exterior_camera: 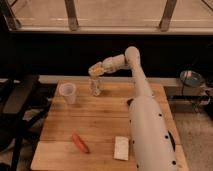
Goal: Stand the bottle upright
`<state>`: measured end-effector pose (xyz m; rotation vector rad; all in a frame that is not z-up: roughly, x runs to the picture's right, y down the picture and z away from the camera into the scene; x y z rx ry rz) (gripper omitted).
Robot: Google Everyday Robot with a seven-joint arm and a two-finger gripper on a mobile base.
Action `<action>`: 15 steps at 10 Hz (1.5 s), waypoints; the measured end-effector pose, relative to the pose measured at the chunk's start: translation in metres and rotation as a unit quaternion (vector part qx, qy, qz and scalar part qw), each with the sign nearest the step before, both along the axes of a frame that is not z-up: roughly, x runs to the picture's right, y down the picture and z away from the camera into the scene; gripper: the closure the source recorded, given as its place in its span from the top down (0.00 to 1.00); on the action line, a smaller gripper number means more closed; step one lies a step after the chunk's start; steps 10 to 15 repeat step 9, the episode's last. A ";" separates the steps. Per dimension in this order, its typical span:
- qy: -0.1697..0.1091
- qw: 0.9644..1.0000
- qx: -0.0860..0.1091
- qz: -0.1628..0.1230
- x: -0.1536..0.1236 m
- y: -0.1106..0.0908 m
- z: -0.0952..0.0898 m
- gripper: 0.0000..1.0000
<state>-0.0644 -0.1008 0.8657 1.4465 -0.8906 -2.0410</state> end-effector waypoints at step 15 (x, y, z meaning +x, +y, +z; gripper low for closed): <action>-0.003 1.000 0.001 -0.001 0.004 -0.005 0.000 0.42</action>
